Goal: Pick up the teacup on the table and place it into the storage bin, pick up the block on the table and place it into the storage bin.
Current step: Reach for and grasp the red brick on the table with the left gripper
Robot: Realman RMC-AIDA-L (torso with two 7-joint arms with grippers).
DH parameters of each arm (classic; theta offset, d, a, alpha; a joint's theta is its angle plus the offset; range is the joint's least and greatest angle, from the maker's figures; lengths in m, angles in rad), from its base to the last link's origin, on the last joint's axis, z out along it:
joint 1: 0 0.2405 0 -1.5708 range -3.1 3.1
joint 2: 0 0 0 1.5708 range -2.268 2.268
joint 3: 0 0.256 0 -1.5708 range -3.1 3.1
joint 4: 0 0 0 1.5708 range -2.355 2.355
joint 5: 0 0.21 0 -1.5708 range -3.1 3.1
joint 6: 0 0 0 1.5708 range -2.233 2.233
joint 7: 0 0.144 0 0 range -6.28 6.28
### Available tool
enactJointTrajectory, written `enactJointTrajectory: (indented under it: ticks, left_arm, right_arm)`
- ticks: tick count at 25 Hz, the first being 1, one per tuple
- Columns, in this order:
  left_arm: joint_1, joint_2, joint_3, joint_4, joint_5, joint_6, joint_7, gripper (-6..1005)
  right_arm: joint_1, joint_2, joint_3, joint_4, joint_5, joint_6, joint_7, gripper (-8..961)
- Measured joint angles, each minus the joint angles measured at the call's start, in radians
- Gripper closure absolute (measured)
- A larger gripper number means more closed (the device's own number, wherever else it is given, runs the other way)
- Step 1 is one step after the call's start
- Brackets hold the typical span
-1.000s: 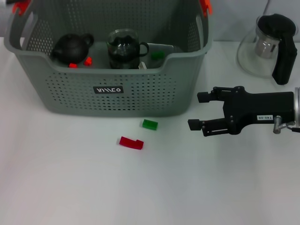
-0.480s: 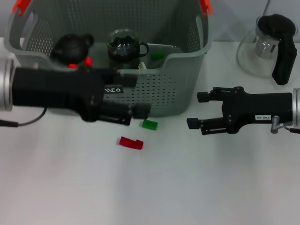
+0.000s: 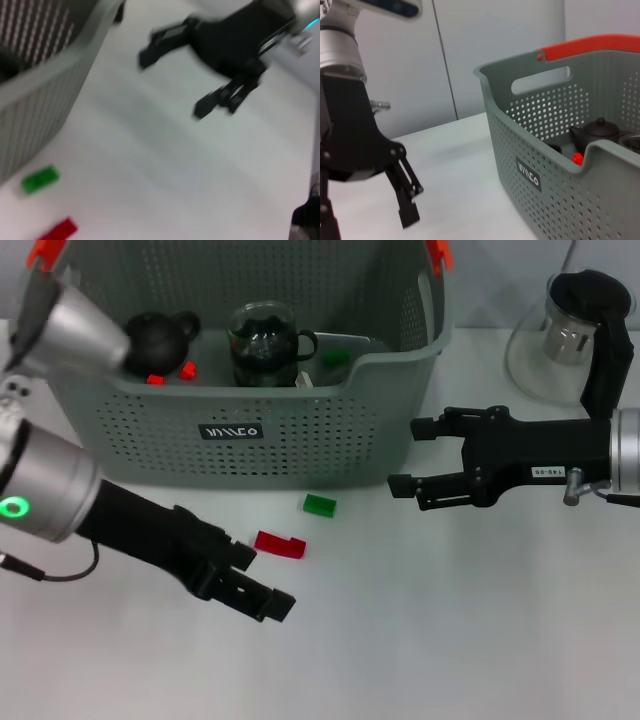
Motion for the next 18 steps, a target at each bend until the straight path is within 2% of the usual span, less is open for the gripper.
enactJointTrajectory:
  ticks: [4, 9, 18]
  left_arm:
    - [-0.058, -0.005, 0.049, -0.034, 0.084, -0.030, -0.157, 93]
    - [-0.097, -0.005, 0.111, -0.087, 0.104, -0.089, -0.257, 93]
    - [-0.122, -0.009, 0.178, -0.126, 0.179, -0.220, -0.444, 93]
  right_arm:
    - [0.003, 0.001, -0.003, 0.000, 0.000, 0.001, -0.004, 40]
    - [0.006, 0.002, -0.002, 0.000, 0.001, 0.004, -0.006, 40]
    - [0.025, -0.001, -0.008, 0.000, -0.004, 0.034, -0.008, 40]
